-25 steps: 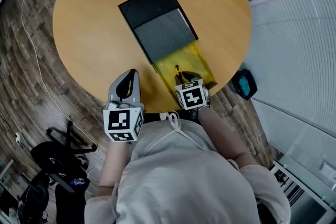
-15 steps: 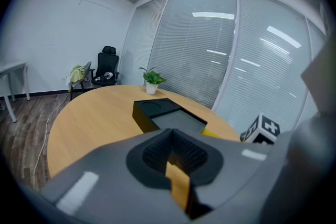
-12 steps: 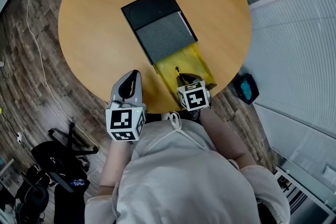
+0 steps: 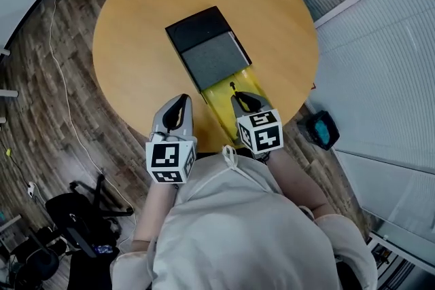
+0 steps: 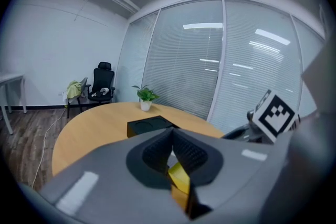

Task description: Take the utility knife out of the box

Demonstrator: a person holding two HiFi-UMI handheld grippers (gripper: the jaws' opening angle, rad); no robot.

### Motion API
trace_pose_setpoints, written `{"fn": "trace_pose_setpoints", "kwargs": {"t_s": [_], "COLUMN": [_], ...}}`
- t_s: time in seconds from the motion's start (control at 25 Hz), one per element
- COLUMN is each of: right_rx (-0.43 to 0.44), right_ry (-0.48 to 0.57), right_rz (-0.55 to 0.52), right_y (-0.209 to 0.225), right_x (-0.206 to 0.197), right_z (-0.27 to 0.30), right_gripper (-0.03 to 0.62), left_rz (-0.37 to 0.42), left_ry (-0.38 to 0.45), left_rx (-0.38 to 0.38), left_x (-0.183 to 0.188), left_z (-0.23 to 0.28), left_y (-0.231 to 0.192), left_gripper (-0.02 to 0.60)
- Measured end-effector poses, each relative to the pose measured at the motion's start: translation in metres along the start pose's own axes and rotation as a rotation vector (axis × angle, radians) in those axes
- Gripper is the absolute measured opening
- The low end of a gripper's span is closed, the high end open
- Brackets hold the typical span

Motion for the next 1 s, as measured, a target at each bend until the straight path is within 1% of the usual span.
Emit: {"fn": "trace_pose_setpoints", "kwargs": {"t_s": [0.24, 0.44, 0.56, 0.76, 1.0], "right_rx": [-0.022, -0.077, -0.087, -0.089, -0.083], "right_ry": [0.17, 0.315, 0.38, 0.429, 0.447], "right_rz": [-0.02, -0.043, -0.047, -0.036, -0.032], "right_y": [-0.005, -0.01, -0.013, -0.017, -0.022], "right_x": [0.034, 0.055, 0.065, 0.069, 0.068], "right_z": [-0.05, -0.087, -0.102, -0.116, -0.12], "right_gripper": [0.064, 0.063, 0.063, 0.064, 0.063], "left_rz": [0.051, 0.111, 0.137, 0.143, 0.148], "left_ry": [0.087, 0.176, 0.23, 0.263, 0.26], "left_rx": [-0.013, -0.027, -0.026, -0.018, -0.02], "left_x": [0.027, 0.056, 0.073, 0.083, 0.081], "left_z": [-0.018, -0.032, -0.041, -0.052, -0.059], "left_y": [0.014, 0.024, 0.026, 0.024, 0.026], "left_gripper": [0.006, 0.006, 0.006, 0.006, 0.006]}}
Point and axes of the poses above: the fingertips, and each gripper's own axes: z forward along the fingers, y to its right, x out of its top, the point moved 9 cm from there along -z, backward along the fingers, and after that the axes turned 4 degrees about -z, right-handed, at the moved point
